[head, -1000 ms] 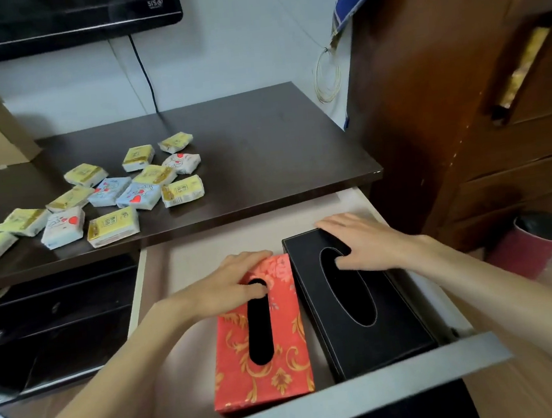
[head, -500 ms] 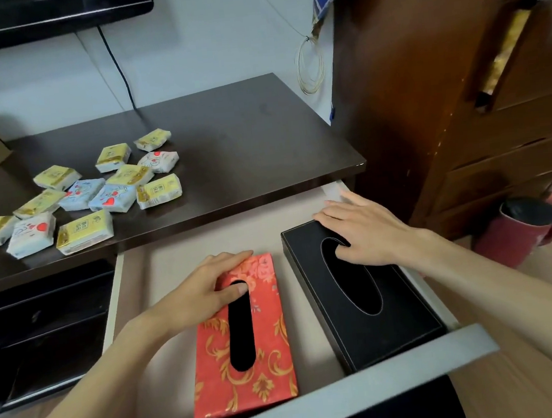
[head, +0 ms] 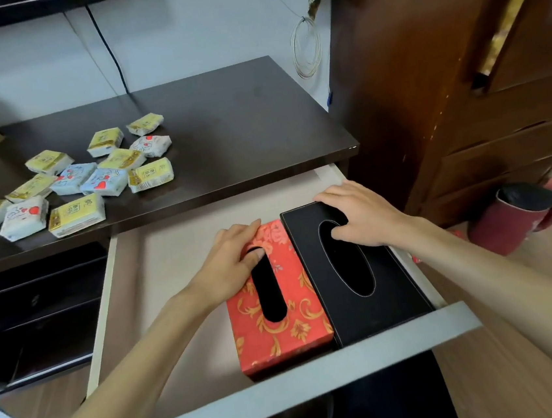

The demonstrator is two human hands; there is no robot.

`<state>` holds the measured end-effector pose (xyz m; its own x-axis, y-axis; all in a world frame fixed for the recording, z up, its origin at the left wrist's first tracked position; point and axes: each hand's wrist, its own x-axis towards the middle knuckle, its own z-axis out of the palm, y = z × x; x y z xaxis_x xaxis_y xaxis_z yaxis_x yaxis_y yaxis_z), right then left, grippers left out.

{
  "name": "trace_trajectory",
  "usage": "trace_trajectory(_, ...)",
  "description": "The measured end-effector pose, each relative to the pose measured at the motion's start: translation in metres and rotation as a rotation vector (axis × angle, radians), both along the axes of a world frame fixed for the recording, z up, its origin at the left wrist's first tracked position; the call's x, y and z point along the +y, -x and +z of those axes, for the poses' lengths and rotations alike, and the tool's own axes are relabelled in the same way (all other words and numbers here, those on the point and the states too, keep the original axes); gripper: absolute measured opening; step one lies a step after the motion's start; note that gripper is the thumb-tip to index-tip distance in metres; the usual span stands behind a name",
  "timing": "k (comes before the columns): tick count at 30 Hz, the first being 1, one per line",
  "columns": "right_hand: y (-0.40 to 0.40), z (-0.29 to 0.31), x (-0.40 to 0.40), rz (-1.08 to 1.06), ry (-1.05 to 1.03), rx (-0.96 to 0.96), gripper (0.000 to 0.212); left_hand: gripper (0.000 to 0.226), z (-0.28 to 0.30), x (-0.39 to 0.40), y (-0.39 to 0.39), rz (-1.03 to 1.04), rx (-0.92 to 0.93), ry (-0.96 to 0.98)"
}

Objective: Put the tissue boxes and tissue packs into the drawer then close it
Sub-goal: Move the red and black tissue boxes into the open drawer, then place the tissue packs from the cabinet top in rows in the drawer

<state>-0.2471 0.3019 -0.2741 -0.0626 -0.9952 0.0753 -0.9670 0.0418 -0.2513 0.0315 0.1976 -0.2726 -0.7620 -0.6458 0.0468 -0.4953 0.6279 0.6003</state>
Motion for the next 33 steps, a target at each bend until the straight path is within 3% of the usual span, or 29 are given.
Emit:
trace_trajectory(6, -0.001, 0.008, 0.003, -0.016, -0.013, -0.117, 0.057, 0.056, -0.004, 0.018, -0.003, -0.012, -0.030, 0.047)
trace_trajectory(14, -0.011, 0.013, 0.005, -0.028, -0.004, 0.012, 0.055, 0.057, 0.012, 0.022, -0.001, 0.019, -0.100, -0.063)
trace_trajectory(20, -0.031, 0.018, -0.002, -0.088, 0.089, -0.028, 0.050, 0.038, 0.033, 0.018, -0.020, 0.119, 0.174, -0.322)
trace_trajectory(28, -0.107, 0.058, -0.066, 0.050, 0.204, -0.270, 0.034, 0.030, 0.081, -0.027, -0.091, 0.241, 0.382, -0.171)
trace_trajectory(33, -0.156, 0.088, -0.134, 0.168, 0.240, -0.269, 0.031, 0.030, 0.097, -0.083, -0.146, 0.476, 0.337, 0.032)
